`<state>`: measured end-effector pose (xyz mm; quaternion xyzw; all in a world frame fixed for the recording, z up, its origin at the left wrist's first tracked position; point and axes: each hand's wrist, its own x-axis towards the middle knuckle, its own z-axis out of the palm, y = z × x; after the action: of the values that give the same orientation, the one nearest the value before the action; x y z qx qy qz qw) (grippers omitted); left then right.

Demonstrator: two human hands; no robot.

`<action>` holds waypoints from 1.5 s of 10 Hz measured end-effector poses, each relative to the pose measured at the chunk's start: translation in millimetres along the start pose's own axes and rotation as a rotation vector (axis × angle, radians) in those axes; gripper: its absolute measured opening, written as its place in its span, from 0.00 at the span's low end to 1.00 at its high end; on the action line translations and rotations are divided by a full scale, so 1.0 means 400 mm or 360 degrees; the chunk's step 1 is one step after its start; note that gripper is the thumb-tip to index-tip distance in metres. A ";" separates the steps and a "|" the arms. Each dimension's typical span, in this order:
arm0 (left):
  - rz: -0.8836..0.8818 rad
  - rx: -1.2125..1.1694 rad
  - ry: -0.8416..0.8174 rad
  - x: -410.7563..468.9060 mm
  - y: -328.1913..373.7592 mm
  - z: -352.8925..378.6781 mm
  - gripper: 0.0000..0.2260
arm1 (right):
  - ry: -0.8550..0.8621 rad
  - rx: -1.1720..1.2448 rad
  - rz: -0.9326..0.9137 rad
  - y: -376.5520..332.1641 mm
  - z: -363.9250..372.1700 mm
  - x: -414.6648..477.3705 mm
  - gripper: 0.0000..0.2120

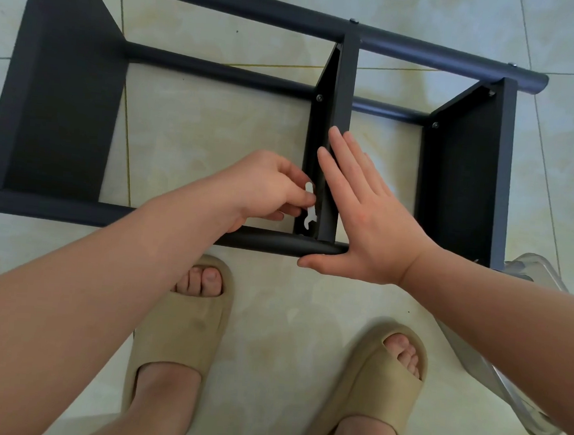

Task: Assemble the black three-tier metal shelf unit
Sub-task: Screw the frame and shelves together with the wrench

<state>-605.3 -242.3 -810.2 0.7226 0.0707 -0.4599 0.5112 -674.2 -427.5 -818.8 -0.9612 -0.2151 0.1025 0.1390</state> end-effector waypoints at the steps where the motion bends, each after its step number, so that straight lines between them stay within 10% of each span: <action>1: 0.0020 -0.0066 0.0070 0.000 0.001 0.005 0.06 | 0.0011 0.0010 -0.0006 0.000 0.001 -0.001 0.59; 15: -0.0252 -0.0164 -0.0214 0.012 0.004 -0.007 0.03 | -0.0016 -0.0021 0.0007 -0.002 -0.002 -0.001 0.58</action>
<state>-600.1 -242.4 -812.4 0.6550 0.1166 -0.5419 0.5135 -674.9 -427.1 -817.7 -0.9621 -0.2142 0.1061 0.1315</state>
